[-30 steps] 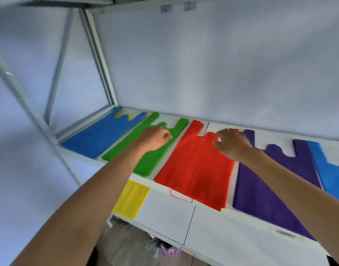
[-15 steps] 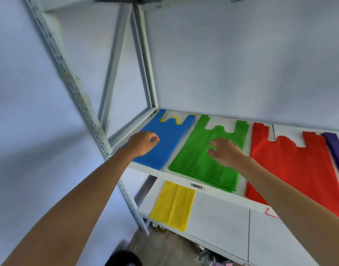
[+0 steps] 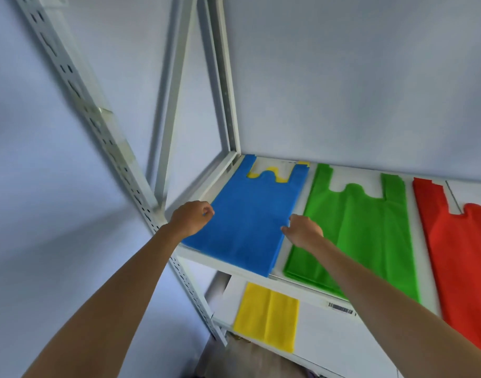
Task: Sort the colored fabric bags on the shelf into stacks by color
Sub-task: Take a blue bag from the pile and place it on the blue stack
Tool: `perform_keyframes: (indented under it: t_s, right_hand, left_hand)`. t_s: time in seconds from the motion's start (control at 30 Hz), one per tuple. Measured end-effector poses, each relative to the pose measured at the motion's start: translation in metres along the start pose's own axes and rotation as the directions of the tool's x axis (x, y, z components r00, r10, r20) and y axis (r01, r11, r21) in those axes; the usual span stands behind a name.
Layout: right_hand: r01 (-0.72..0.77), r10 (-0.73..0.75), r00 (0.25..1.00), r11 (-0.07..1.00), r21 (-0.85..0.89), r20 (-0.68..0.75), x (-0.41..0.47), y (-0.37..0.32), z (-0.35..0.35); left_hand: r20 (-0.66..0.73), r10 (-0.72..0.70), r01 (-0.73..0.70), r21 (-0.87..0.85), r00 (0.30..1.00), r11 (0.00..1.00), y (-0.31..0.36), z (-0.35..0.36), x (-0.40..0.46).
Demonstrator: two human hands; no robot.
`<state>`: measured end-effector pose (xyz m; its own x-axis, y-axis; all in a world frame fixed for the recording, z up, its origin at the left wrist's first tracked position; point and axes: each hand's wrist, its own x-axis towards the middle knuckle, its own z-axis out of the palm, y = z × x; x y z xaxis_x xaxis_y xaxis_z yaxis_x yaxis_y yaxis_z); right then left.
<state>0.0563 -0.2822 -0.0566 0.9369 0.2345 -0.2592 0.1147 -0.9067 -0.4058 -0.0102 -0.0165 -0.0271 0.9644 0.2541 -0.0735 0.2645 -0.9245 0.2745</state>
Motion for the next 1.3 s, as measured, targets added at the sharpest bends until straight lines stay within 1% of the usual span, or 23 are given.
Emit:
perform_keyframes:
  t_s: [0.07,0.17,0.3,0.4,0.47,0.53,0.63,0.77,0.87,0.97,1.03,1.1,1.17,1.23,1.3]
  right_hand:
    - [-0.071,0.072,0.997,0.996,0.059,-0.008,0.009,-0.005,0.009]
    - [-0.147,0.158,0.986,0.976,0.16,-0.056,0.022,-0.014,0.022]
    - [-0.24,0.294,0.946,0.916,0.322,-0.132,0.035,-0.021,0.035]
    - [-0.3,0.37,0.924,0.856,0.421,-0.094,0.041,-0.024,0.04]
    - [-0.332,0.408,0.909,0.826,0.455,-0.079,0.043,-0.023,0.038]
    - [-0.356,0.453,0.887,0.798,0.485,-0.094,0.044,-0.021,0.036]
    - [-0.349,0.441,0.885,0.843,0.41,-0.152,0.042,-0.02,0.036]
    - [-0.301,0.4,0.894,0.869,0.393,-0.2,0.043,-0.029,0.042]
    - [-0.314,0.414,0.877,0.878,0.361,-0.244,0.044,-0.036,0.047]
    - [-0.377,0.455,0.859,0.872,0.312,-0.234,0.046,-0.042,0.047]
    - [-0.396,0.469,0.856,0.865,0.307,-0.217,0.048,-0.044,0.047]
    - [-0.406,0.488,0.849,0.848,0.341,-0.202,0.049,-0.044,0.047]
    - [-0.422,0.521,0.837,0.808,0.41,-0.166,0.049,-0.042,0.046]
    - [-0.429,0.549,0.824,0.767,0.477,-0.143,0.049,-0.038,0.046]
    - [-0.418,0.549,0.822,0.762,0.494,-0.152,0.049,-0.037,0.044]
  left_hand:
    - [0.061,-0.028,0.028,-0.01,0.998,1.0,-0.009,0.009,0.014]
    - [0.154,-0.063,0.072,-0.054,0.986,0.996,-0.024,0.023,0.039]
    - [0.197,-0.046,0.065,-0.092,0.979,0.994,-0.035,0.034,0.072]
    - [0.206,-0.035,0.054,-0.087,0.978,0.995,-0.041,0.04,0.091]
    - [0.192,-0.031,0.047,-0.08,0.981,0.996,-0.042,0.041,0.103]
    - [0.178,-0.013,0.028,-0.084,0.984,0.996,-0.045,0.042,0.112]
    - [0.131,0.047,-0.031,-0.122,0.99,0.992,-0.045,0.046,0.119]
    - [0.018,0.148,-0.147,-0.052,0.989,0.988,-0.037,0.052,0.119]
    - [-0.019,0.138,-0.139,-0.055,0.99,0.989,-0.031,0.057,0.118]
    - [-0.022,0.046,-0.049,-0.174,0.999,0.984,-0.028,0.058,0.117]
    - [-0.01,0.013,-0.015,-0.26,1.0,0.965,-0.028,0.058,0.118]
    - [0.016,-0.027,0.031,-0.378,1.0,0.925,-0.03,0.056,0.12]
    - [0.008,-0.045,0.044,-0.449,0.999,0.892,-0.034,0.056,0.121]
    - [-0.048,-0.006,-0.014,-0.422,0.999,0.906,-0.037,0.056,0.122]
    - [-0.13,0.076,-0.112,-0.296,0.989,0.949,-0.036,0.056,0.118]
